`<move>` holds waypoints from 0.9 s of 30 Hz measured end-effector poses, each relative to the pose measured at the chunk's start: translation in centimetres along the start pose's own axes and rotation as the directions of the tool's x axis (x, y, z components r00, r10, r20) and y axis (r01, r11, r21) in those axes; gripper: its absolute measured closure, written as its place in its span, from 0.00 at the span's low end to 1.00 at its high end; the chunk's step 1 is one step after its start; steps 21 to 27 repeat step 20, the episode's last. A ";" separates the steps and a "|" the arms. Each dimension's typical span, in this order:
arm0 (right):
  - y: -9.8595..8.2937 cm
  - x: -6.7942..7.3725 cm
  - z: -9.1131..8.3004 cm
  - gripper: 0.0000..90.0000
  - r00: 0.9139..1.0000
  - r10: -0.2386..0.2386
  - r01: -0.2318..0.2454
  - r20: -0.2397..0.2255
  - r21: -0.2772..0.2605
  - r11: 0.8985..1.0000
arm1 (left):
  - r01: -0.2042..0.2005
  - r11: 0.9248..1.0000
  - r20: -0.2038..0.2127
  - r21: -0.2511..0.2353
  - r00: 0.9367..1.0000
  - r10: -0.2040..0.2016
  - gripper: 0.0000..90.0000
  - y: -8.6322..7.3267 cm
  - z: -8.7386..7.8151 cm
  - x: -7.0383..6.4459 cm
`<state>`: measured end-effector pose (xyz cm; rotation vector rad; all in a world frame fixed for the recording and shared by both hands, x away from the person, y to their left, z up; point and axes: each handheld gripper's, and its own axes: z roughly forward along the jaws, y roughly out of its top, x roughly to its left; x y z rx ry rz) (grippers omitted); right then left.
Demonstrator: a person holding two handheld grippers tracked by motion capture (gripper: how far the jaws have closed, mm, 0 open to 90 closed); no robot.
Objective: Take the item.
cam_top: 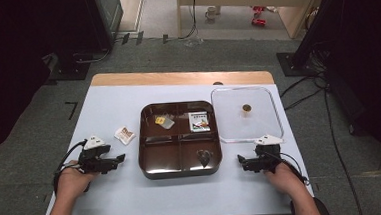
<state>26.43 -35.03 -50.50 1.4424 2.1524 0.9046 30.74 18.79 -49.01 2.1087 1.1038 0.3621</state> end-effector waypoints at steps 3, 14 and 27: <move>0.0 0.0 0.0 0.00 1.000 0.000 0.000 0.000 0.001 1.000 | -0.016 1.000 0.018 -0.023 1.000 0.016 0.22 -0.4 0.2 -0.2; 0.0 0.0 0.0 0.00 1.000 0.000 0.000 0.000 0.002 1.000 | -0.065 0.998 -0.010 -0.021 0.998 0.065 0.17 -0.6 0.4 -0.7; 0.0 0.0 0.0 0.00 1.000 0.001 -0.001 0.000 0.002 1.000 | -0.078 0.997 -0.019 -0.014 0.997 0.077 0.17 -0.6 0.4 -0.8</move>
